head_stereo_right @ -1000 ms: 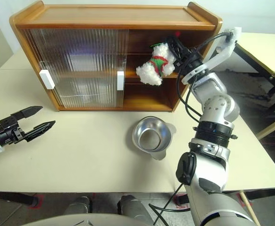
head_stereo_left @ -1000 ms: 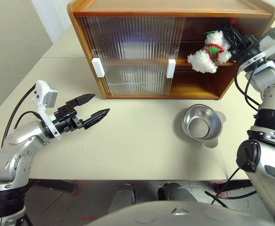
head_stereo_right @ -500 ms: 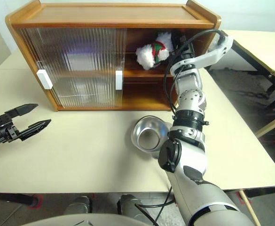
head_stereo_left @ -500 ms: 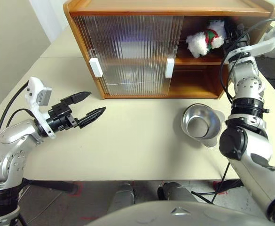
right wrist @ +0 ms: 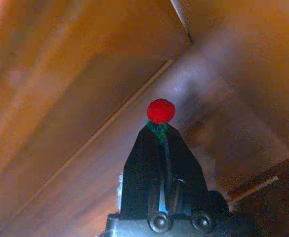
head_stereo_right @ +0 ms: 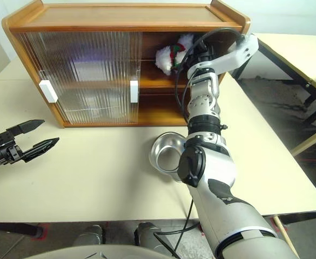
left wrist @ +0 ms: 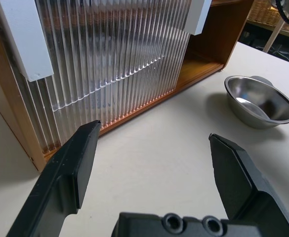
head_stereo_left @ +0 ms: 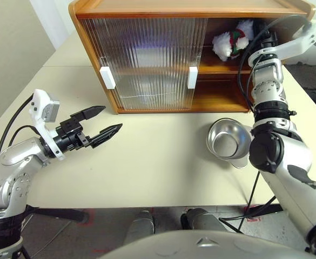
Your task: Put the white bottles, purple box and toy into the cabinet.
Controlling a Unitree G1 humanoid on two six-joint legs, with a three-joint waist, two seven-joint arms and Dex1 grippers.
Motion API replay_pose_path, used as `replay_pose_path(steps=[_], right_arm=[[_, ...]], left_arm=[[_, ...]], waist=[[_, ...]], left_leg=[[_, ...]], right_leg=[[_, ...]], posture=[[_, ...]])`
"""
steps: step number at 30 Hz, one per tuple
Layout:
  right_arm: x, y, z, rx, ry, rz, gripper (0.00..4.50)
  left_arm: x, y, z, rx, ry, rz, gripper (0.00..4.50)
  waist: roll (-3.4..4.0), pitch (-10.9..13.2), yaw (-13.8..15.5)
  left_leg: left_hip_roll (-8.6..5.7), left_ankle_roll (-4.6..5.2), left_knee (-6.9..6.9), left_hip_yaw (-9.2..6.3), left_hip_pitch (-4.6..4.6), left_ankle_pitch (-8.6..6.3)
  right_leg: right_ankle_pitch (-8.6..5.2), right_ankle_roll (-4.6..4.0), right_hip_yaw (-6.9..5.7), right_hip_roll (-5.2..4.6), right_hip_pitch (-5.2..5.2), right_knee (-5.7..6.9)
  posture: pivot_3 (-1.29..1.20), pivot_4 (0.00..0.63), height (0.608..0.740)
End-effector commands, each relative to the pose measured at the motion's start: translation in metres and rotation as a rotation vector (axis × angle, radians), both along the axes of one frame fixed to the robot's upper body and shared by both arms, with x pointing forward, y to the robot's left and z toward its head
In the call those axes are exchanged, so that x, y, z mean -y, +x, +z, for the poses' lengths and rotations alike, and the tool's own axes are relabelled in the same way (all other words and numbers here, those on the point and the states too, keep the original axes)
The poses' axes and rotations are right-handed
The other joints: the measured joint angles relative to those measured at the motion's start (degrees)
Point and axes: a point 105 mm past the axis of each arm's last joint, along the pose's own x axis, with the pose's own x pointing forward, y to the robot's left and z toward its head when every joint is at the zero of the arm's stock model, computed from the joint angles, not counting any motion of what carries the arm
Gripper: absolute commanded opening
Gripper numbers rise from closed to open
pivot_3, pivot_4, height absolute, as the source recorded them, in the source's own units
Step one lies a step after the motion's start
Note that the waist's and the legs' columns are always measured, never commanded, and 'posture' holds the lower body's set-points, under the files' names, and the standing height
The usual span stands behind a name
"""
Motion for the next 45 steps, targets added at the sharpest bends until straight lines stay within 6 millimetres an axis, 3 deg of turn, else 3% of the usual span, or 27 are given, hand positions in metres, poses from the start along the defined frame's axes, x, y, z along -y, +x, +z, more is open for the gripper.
replay_pose_path(steps=[1, 7, 10, 22, 34, 45], right_arm=[[-0.007, 0.005, -0.005, -0.021, 0.006, -0.012, 0.04], [-0.007, 0.007, -0.007, -0.027, 0.099, -0.025, 0.04], [-0.007, 0.009, -0.015, -0.064, 0.065, -0.034, 0.04], [0.004, 0.005, -0.015, -0.060, 0.046, -0.066, 4.37], [0.013, -0.009, -0.015, -0.052, -0.064, -0.116, 4.44], [-0.005, -0.022, -0.030, -0.124, -0.355, -0.070, 4.44]], left_arm=[[0.011, -0.005, -0.002, 0.003, 0.004, -0.039, 4.50], [0.015, -0.007, -0.008, -0.016, 0.008, -0.046, 4.50], [0.016, -0.007, -0.007, -0.013, -0.002, -0.046, 4.50], [0.023, -0.005, -0.005, -0.017, -0.019, -0.068, 4.50], [0.031, -0.005, -0.004, -0.022, -0.035, -0.092, 4.50], [0.035, -0.007, 0.001, -0.015, -0.053, -0.111, 4.50]], waist=[[0.04, 0.0, 0.0], [0.06, 0.0, -0.1], [0.06, 0.0, -0.1], [0.08, 0.0, -0.1], [0.08, 0.1, 0.1], [0.10, 0.1, 0.0]], left_leg=[[0.01, 0.00, 0.00, 0.01, -0.01, 0.00], [0.04, 0.00, -0.01, 0.03, -0.01, 0.00], [0.05, -0.01, -0.01, 0.02, -0.02, 0.00], [0.05, -0.02, -0.01, 0.05, -0.07, -0.01], [0.07, -0.01, 0.00, 0.05, -0.23, -0.01], [0.07, 0.00, 0.01, 0.05, -0.23, -0.01]], right_leg=[[0.01, -0.02, 0.00, 0.00, -0.02, 0.00], [0.03, -0.06, 0.01, 0.02, -0.04, 0.00], [0.03, -0.11, 0.01, 0.03, -0.04, 0.01], [0.03, -0.15, 0.01, 0.03, -0.11, 0.01], [0.07, -0.08, -0.01, 0.03, -0.24, 0.00], [0.11, -0.01, -0.02, 0.03, -0.24, 0.00]], posture=[[-0.10, 0.074, 0.740], [-0.10, 0.075, 0.740], [-0.10, 0.075, 0.740], [-0.11, 0.074, 0.740], [-0.11, 0.076, 0.740], [-0.12, 0.080, 0.740]])
